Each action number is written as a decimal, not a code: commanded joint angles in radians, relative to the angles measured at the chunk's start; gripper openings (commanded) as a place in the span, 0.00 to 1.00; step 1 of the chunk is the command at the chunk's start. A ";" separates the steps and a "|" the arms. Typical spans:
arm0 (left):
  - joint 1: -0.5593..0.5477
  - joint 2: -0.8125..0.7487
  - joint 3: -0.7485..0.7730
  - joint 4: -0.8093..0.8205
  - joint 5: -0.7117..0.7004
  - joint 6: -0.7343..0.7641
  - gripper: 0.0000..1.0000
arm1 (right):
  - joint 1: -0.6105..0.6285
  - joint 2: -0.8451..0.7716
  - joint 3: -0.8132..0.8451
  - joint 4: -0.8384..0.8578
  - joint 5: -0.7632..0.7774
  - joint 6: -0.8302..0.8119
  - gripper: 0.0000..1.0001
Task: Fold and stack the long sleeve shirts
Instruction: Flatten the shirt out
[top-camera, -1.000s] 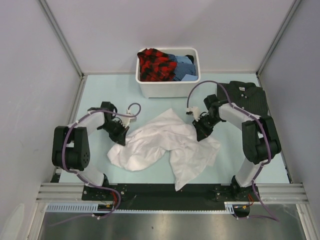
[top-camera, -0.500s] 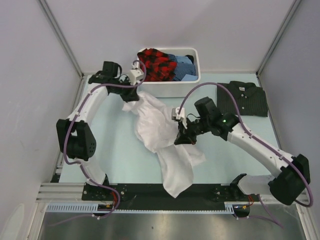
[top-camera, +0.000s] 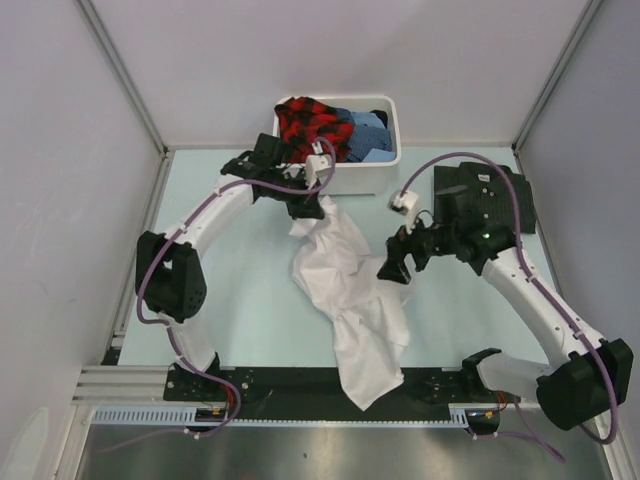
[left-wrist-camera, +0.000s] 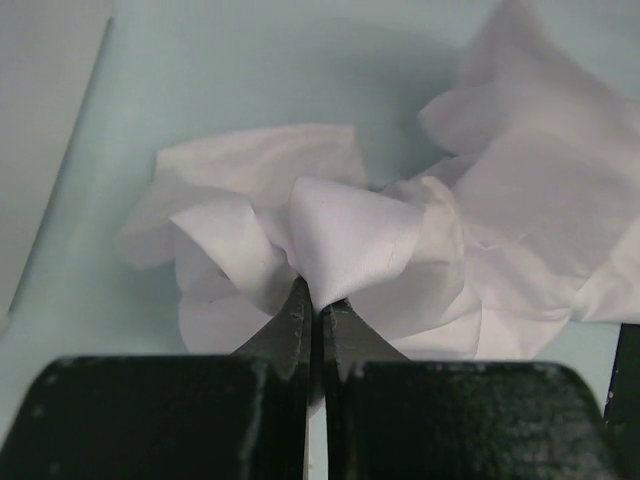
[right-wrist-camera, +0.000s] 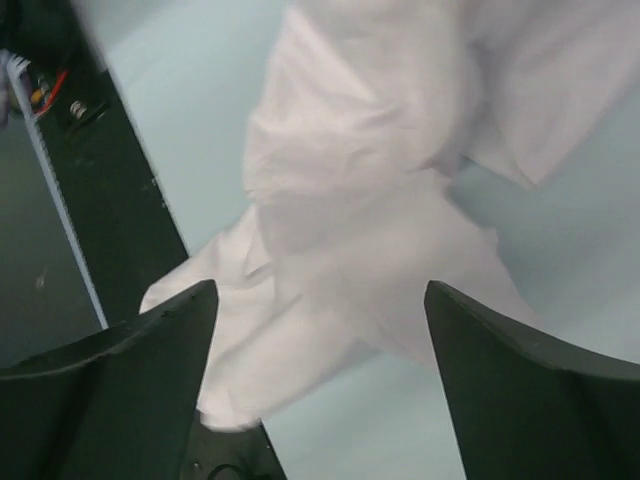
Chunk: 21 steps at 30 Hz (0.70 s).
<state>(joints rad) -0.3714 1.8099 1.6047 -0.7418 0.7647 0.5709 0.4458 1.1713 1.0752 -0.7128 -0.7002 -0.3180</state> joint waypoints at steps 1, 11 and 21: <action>-0.072 -0.011 0.050 0.116 0.137 -0.035 0.00 | -0.174 0.005 -0.043 0.125 0.013 0.105 0.98; -0.107 0.028 0.136 0.228 0.143 -0.140 0.00 | -0.142 0.293 0.008 0.471 -0.091 0.135 1.00; -0.106 0.063 0.126 0.425 0.065 -0.269 0.03 | -0.090 0.297 0.049 0.464 -0.096 0.267 0.00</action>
<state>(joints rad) -0.4767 1.8683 1.6966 -0.4610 0.8398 0.3820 0.3916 1.5150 1.0595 -0.2352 -0.7776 -0.1284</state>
